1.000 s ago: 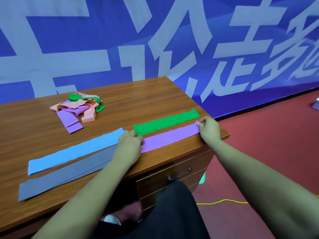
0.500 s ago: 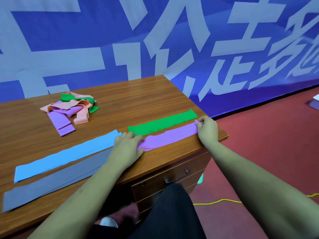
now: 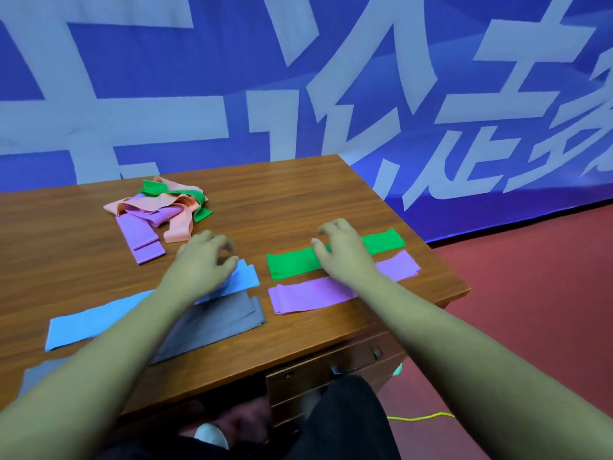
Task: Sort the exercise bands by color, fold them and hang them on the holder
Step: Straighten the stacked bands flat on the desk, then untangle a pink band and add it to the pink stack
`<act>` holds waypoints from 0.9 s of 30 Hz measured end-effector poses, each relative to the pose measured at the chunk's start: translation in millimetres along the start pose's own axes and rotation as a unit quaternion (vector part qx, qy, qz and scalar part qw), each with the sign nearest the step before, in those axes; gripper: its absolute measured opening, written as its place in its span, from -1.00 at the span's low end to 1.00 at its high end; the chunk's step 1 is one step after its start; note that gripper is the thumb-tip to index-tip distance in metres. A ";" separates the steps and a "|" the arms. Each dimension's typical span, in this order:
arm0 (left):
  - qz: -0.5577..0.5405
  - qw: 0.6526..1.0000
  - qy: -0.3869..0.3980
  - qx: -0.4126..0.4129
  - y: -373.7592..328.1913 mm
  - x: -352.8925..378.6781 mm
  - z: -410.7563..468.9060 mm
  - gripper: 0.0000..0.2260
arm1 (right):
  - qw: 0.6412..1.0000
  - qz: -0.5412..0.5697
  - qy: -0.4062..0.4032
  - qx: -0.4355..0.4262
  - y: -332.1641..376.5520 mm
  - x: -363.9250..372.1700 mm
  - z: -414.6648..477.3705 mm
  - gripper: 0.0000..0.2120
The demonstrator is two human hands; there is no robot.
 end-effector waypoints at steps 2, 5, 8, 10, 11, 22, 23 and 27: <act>0.010 0.998 -0.003 -0.055 37.8 -12.8 5.7 -0.82 | 0.999 0.010 0.046 -0.018 32.7 26.8 15.6 -0.69; 0.042 0.992 -0.004 -0.116 89.3 -26.2 8.9 -0.83 | 0.994 0.016 0.096 -0.047 76.5 64.9 40.8 -0.68; 0.055 0.986 -0.013 -0.157 131.6 -29.9 13.4 -0.85 | 0.988 0.019 0.146 -0.054 113.2 103.8 66.5 -0.64; 0.055 0.981 0.000 -0.188 154.2 -25.1 18.1 -0.78 | 0.983 0.019 0.174 -0.051 133.4 130.8 81.1 -0.62; 0.050 0.978 0.014 -0.202 164.2 -20.3 20.6 -0.73 | 0.981 0.015 0.185 -0.050 142.3 144.9 87.5 -0.62; 0.019 0.980 0.023 -0.195 200.6 8.3 31.4 -0.63 | 0.983 0.122 0.134 0.007 167.8 211.0 126.7 -0.85; 0.011 0.981 0.022 -0.195 202.1 8.9 29.9 -0.63 | 0.982 0.152 0.116 0.006 170.9 201.9 128.3 -0.86; -0.007 0.980 0.031 -0.198 202.4 4.9 28.4 -0.64 | 0.963 0.264 0.037 -0.031 195.5 147.1 142.4 -0.86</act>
Point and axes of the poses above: each hand's wrist, its own z-axis towards the middle knuckle, its own x-axis out of the palm, y = z × x, the point moved 7 cm from there along z, towards the middle knuckle, and after that the axes turned 7 degrees about z, right-handed, at the moved point
